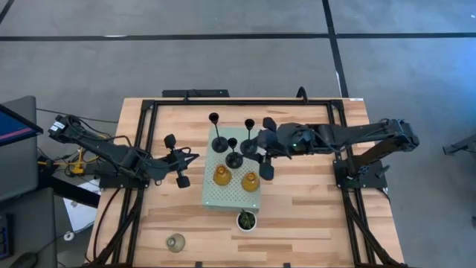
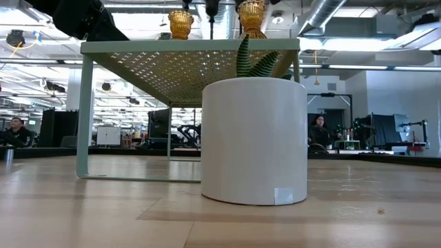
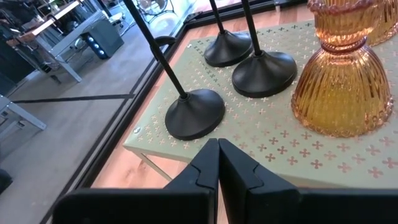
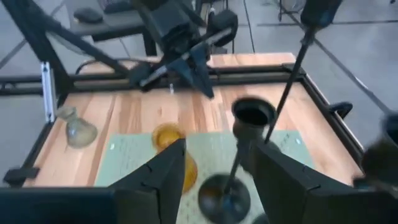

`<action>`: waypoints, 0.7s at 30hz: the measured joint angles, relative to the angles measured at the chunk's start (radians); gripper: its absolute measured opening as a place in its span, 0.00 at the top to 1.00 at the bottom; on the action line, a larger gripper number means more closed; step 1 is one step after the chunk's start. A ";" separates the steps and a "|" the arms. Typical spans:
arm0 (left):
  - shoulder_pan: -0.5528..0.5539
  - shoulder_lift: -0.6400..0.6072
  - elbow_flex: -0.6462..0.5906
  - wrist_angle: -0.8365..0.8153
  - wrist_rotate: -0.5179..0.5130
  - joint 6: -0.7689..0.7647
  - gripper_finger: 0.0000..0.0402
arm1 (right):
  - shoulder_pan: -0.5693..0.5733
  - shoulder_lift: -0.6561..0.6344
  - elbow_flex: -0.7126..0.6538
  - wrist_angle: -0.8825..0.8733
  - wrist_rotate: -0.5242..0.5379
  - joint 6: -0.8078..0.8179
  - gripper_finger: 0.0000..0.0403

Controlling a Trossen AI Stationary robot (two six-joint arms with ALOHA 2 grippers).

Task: Pick & Place candle stick holders
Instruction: Adjust the left yellow candle holder

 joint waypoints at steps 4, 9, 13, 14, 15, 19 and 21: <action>0.000 0.000 0.000 0.000 0.000 0.000 0.99 | 0.018 -0.043 0.000 -0.066 0.000 0.000 0.60; 0.000 0.000 0.000 0.000 0.000 0.000 0.99 | 0.041 -0.095 0.000 -0.215 0.000 0.010 0.65; 0.000 0.000 0.000 -0.001 0.064 0.000 0.99 | 0.062 -0.109 -0.001 -0.343 0.001 0.070 0.71; 0.000 0.000 0.000 -0.001 0.094 -0.004 0.99 | 0.067 -0.107 -0.003 -0.371 0.001 0.087 0.74; 0.000 0.000 0.000 -0.001 0.127 -0.010 0.99 | 0.073 -0.106 -0.003 -0.400 0.001 0.106 0.76; -0.009 -0.006 0.000 -0.020 0.262 -0.037 0.99 | 0.101 -0.076 -0.003 -0.477 0.001 0.156 0.85; -0.031 -0.021 0.000 -0.051 0.287 -0.044 0.99 | 0.121 -0.063 -0.006 -0.522 0.001 0.158 0.91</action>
